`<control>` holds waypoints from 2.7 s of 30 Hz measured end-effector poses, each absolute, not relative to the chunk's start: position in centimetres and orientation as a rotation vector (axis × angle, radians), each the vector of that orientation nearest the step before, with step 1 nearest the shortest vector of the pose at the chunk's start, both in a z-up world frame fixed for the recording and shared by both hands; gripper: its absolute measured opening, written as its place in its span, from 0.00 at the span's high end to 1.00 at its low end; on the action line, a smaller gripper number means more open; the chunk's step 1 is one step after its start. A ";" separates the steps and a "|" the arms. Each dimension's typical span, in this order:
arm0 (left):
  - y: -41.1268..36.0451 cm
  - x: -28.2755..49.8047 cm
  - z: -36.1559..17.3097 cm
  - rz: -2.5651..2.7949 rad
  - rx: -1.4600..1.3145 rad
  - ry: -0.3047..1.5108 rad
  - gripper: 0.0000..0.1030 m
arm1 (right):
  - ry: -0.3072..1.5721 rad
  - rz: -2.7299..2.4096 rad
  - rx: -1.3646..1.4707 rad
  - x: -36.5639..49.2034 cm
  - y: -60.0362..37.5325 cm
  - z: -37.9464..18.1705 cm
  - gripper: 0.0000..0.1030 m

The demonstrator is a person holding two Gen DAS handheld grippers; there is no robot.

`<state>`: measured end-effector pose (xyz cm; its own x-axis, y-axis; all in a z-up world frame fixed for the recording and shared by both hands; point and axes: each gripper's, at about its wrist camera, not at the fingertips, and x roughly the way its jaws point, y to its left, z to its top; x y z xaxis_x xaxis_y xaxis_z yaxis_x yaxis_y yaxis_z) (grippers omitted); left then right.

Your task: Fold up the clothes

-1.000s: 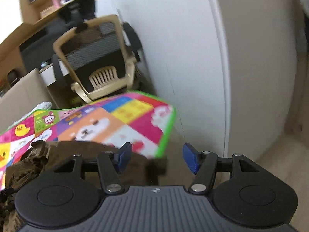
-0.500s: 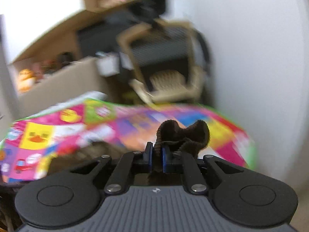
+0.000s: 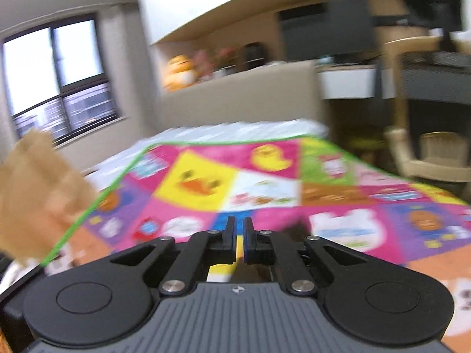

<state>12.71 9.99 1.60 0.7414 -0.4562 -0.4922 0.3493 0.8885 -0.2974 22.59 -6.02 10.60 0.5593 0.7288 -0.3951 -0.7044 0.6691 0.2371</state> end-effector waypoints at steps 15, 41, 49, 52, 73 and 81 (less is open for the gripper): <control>10.8 20.8 0.8 -0.218 -0.381 0.665 0.00 | 0.420 0.543 0.396 18.8 -22.4 1.0 0.38; 12.1 19.5 0.8 -0.113 -0.156 0.549 0.46 | 0.516 0.468 0.443 19.9 -23.3 -3.2 0.21; 11.4 20.4 1.5 -0.350 -0.313 0.594 0.32 | 0.509 0.585 0.225 20.2 -19.5 1.1 0.21; 10.8 22.5 -1.0 -0.309 -0.290 0.693 0.33 | 0.674 0.571 0.185 22.9 -17.8 0.4 0.31; 16.6 29.5 -2.1 -0.212 -0.570 0.823 0.24 | 0.819 0.434 0.360 33.3 -20.3 -2.5 0.79; 16.1 27.2 0.0 -0.204 -0.517 0.777 0.86 | 0.650 0.511 0.234 25.6 -21.3 4.5 0.88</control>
<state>27.24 16.08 0.05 0.7013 -0.3601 -0.6152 -0.0118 0.8571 -0.5150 25.60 -21.31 4.50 0.6791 0.5216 -0.5165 -0.3784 0.8517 0.3626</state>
